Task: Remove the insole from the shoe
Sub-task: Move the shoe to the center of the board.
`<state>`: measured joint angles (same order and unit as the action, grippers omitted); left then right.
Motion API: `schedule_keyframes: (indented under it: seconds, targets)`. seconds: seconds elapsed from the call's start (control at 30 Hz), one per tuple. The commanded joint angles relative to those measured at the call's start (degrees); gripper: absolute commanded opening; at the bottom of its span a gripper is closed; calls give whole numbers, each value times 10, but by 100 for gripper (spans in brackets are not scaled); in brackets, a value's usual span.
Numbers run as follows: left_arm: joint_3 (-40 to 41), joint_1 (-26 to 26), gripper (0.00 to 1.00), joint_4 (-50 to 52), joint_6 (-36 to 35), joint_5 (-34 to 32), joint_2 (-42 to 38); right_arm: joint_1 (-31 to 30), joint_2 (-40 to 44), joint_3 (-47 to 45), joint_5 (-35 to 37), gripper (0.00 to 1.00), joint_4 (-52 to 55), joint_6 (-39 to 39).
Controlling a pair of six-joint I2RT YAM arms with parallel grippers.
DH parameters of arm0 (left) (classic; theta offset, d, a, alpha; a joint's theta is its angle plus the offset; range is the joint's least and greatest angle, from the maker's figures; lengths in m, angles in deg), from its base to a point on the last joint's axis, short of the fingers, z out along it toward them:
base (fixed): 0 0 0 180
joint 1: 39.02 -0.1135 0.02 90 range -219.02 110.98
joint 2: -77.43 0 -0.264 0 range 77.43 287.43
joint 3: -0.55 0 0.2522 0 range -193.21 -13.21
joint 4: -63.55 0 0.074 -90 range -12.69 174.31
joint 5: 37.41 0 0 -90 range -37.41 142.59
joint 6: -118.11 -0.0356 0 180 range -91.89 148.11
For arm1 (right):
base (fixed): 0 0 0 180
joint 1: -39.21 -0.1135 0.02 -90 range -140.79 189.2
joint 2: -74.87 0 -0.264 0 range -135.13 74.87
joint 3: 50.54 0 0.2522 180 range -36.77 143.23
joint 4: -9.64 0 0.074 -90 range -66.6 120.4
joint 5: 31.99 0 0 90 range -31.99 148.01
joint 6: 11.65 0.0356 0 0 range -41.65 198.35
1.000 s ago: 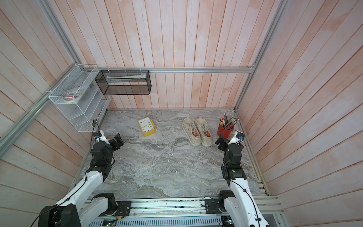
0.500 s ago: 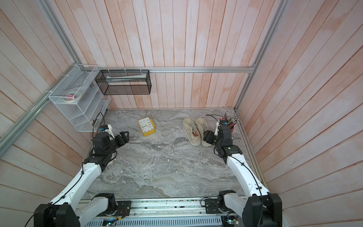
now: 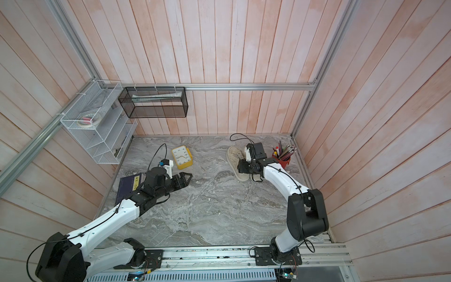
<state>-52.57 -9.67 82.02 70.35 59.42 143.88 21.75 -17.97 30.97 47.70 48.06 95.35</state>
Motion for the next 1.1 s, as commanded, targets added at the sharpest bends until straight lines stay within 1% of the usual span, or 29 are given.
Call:
schedule_keyframes:
  seconds: [0.0, 0.2, 0.27, 0.37, 0.47, 0.53, 0.73, 0.83, 0.93, 1.07]
  targets:
    - [-4, 16, 85, -27, 28, -16, 15, -2, -45, 43, -18, 50, 22, -33]
    - [-9, 23, 85, -30, 27, -21, 27, -3, -123, 113, -2, 44, 41, -52]
    - [-10, 23, 85, -29, 25, -22, 27, -3, -147, 134, -3, 40, 59, -55]
    - [-9, 23, 85, -29, 26, -25, 28, -4, -165, 143, -17, 36, 60, -54]
    - [-12, 23, 85, -27, 26, -26, 31, -4, -172, 145, -18, 34, 55, -51]
    - [-15, 23, 85, -25, 25, -27, 32, -5, -178, 148, -21, 31, 53, -49]
    - [-27, 23, 85, -10, 23, -33, 34, -10, -184, 163, -45, 11, 53, -39]
    - [-30, 23, 85, 4, 25, -43, 31, -20, -177, 164, -54, 4, 47, -27]
    - [-30, 22, 85, 27, 36, -61, 27, -39, -166, 163, -62, 1, 40, -1]
    - [-33, 15, 85, 63, 64, -76, 31, -80, -147, 156, -43, 0, 32, 40]
